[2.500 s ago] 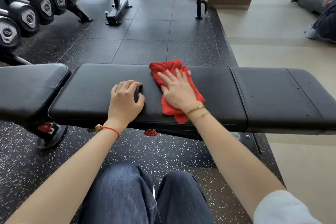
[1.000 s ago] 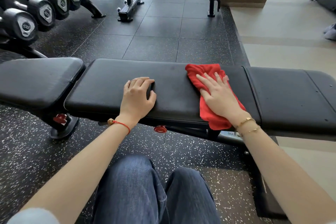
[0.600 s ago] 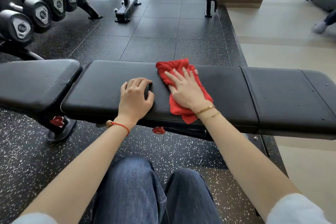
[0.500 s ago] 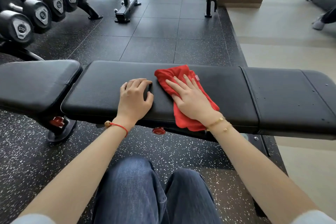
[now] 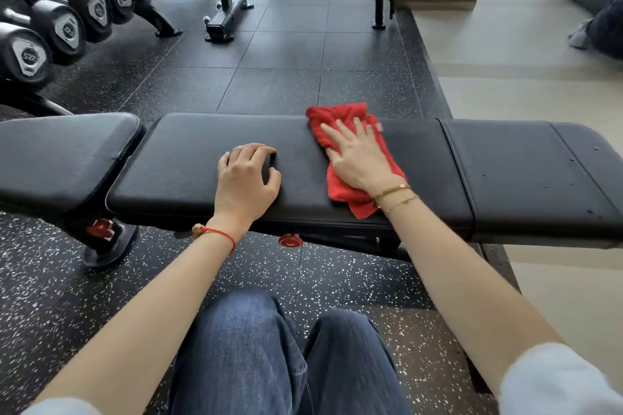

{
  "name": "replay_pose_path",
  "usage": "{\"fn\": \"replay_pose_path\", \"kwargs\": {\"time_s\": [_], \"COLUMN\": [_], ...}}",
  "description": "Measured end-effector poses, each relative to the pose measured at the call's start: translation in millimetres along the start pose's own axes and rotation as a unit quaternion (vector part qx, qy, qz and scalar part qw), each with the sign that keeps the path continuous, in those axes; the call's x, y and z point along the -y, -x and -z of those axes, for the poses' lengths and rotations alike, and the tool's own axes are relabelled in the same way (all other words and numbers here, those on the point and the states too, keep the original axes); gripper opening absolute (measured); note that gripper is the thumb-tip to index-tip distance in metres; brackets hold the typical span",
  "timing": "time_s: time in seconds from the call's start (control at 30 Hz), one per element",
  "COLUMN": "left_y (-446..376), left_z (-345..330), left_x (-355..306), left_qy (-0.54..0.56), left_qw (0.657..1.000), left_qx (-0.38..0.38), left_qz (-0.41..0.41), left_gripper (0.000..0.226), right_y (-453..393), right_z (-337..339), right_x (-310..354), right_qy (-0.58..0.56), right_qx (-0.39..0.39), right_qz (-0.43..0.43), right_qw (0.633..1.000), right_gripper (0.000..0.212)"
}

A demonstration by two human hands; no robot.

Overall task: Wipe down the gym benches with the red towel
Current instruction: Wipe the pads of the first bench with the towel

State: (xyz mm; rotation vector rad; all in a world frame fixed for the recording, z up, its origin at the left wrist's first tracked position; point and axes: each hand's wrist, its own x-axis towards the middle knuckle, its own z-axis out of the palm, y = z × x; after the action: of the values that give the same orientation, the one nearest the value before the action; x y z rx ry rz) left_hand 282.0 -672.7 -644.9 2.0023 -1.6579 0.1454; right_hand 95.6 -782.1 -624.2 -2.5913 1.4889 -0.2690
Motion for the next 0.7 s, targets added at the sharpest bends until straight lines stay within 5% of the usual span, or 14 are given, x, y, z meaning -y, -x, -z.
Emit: {"fn": "replay_pose_path", "kwargs": {"time_s": [0.23, 0.53, 0.7], "left_y": [1, 3, 2], "left_z": [0, -1, 0], "left_x": [6, 1, 0], "left_qy": [0.010, 0.009, 0.008], "left_qw": [1.000, 1.000, 1.000], "left_qx": [-0.004, -0.008, 0.000], "left_qz": [-0.014, -0.004, 0.003], "left_gripper": [0.034, 0.034, 0.035], "right_y": [62, 14, 19], "right_z": [0, 11, -7], "right_x": [-7, -30, 39], "right_qy": [-0.020, -0.015, -0.013], "right_qx": [-0.035, -0.015, -0.009], "right_qz": [0.091, -0.103, 0.016], "right_qw": [0.995, 0.994, 1.000], "right_gripper": [0.052, 0.053, 0.055]}}
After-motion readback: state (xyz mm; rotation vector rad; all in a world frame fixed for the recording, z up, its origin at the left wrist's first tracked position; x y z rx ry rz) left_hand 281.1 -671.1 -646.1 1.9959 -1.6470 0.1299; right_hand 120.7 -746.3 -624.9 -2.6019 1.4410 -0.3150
